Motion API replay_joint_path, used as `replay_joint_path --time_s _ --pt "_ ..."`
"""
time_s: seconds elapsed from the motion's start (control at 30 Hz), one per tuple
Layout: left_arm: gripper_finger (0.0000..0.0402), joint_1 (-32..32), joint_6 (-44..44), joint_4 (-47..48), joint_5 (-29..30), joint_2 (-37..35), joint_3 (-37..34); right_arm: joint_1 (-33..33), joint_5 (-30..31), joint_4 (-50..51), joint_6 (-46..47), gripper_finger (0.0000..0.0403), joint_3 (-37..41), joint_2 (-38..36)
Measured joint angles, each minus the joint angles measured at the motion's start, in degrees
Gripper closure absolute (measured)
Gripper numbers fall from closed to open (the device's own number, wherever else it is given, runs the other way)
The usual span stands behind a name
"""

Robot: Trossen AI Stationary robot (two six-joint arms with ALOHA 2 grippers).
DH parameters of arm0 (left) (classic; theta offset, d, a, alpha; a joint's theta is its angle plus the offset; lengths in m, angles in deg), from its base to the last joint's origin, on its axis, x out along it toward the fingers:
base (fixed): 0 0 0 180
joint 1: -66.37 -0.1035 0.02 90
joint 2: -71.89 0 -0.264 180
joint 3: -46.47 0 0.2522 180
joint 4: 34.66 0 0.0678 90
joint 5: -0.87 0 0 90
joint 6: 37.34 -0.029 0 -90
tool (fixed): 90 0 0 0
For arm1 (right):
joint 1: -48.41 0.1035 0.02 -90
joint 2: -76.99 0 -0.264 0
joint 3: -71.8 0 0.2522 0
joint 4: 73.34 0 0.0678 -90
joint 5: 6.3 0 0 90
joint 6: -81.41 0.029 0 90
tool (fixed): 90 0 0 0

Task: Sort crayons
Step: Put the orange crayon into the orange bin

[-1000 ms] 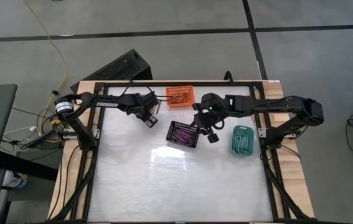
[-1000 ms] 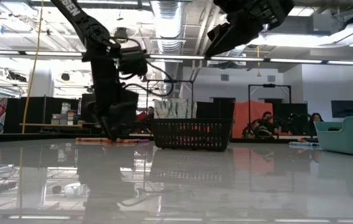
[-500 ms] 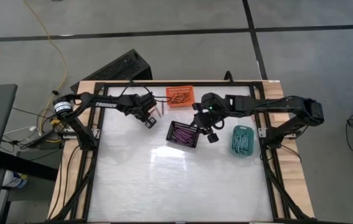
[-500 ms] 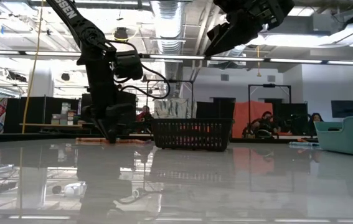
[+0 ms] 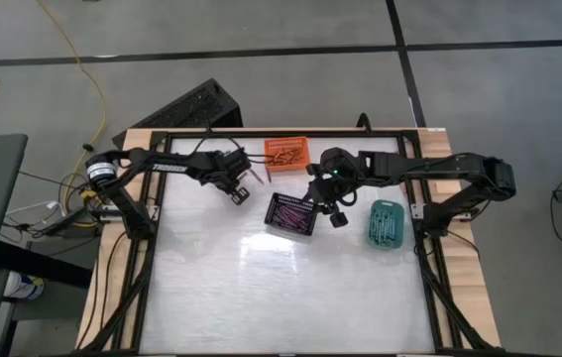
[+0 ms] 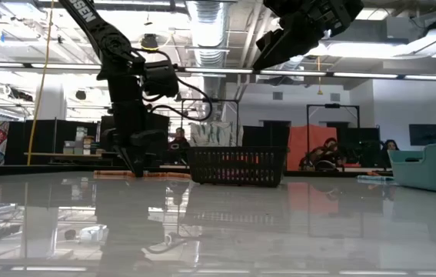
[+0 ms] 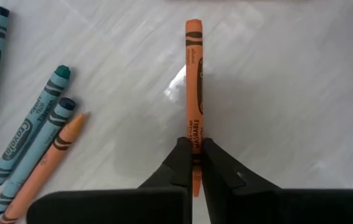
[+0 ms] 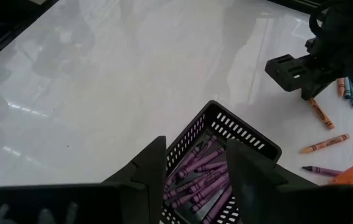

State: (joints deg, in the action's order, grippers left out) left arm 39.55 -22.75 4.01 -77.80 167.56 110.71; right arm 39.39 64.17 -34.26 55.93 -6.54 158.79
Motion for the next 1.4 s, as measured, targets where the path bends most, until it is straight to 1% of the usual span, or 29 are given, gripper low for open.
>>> replay_joint_path --time_s 0.2,0.4,0.6,0.8,1.0,1.1,1.23,1.33,1.4 --pt "0.0401 2.34 -1.99 1.07 0.63 0.16 2.90 0.00 0.04 0.41 0.13 0.0242 0.00 0.00" --pt "0.0401 5.02 -4.22 5.66 1.95 0.13 7.55 0.00 0.09 1.57 0.41 0.0242 0.00 0.00" --pt "0.0401 9.40 -9.03 5.79 0.25 0.07 13.80 0.00 0.13 5.04 1.85 0.0242 0.00 -0.11" --pt "0.0401 13.71 -15.65 2.74 -8.30 0.05 20.13 0.62 0.68 13.32 3.45 0.0242 0.02 -1.63" --pt "0.0401 15.31 -20.72 -2.60 -16.29 2.56 20.88 3.12 2.01 18.77 6.10 0.0242 0.02 -4.90" --pt "0.0401 15.31 -22.06 -2.83 -18.41 5.12 20.84 4.68 3.56 20.23 7.84 0.0242 0.02 -6.47" --pt "0.0401 15.33 -23.40 -2.82 -19.20 7.45 20.81 6.98 7.28 21.51 9.48 0.0242 0.02 -8.71" --pt "0.0401 15.38 -24.78 -2.84 -22.04 7.67 20.79 8.23 8.44 21.62 10.66 0.0242 0.02 -10.12" --pt "0.0396 15.63 -25.50 -3.12 -22.71 7.67 20.79 8.93 9.49 21.63 11.17 0.0242 0.02 -10.99"
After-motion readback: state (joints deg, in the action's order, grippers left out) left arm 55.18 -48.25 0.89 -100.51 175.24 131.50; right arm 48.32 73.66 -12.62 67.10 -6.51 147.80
